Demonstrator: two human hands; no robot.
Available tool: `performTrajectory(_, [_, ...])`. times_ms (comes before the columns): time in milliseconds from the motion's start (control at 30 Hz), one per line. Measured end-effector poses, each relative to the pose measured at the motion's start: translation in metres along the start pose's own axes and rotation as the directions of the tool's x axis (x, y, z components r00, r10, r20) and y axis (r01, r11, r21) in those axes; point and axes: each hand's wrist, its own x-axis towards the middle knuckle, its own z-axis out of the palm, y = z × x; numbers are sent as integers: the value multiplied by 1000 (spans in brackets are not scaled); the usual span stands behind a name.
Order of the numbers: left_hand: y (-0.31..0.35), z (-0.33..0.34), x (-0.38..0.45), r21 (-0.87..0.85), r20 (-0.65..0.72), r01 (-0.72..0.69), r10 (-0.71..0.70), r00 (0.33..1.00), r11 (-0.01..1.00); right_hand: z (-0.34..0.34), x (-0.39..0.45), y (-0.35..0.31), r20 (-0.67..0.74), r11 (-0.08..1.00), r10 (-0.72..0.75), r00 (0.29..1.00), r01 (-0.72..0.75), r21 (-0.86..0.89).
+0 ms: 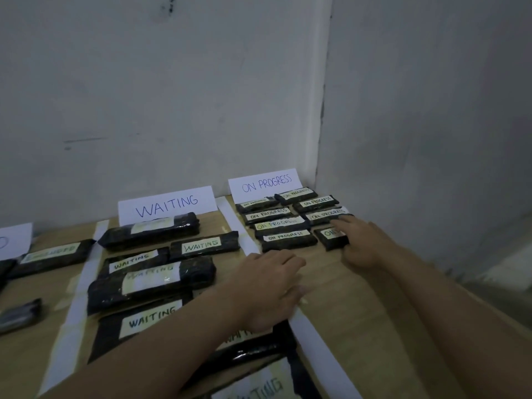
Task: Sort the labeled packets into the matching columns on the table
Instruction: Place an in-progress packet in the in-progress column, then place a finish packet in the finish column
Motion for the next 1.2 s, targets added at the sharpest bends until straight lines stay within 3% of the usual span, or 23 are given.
performTrajectory(167, [-5,-10,-21,25,-20,38,-38,999,999,6,-35,-45,-350,988,-95,932,130,78])
performTrajectory(367, [-27,-33,-90,130,-43,161,-157,987,978,-2,-72,-132,-472,915,-332,817,400,49])
performTrajectory(800, [-76,-83,-314,106,-120,419,-407,906,902,-17,-169,-323,-434,702,-608,665,705,99])
performTrajectory(1000, [-88,-69,-372,105,-106,443,-432,895,891,10,-196,-371,-289,635,-732,617,772,41])
performTrajectory(1200, [-94,-45,-386,69,-59,385,-382,922,920,24,-199,-383,-10,748,-661,750,660,72])
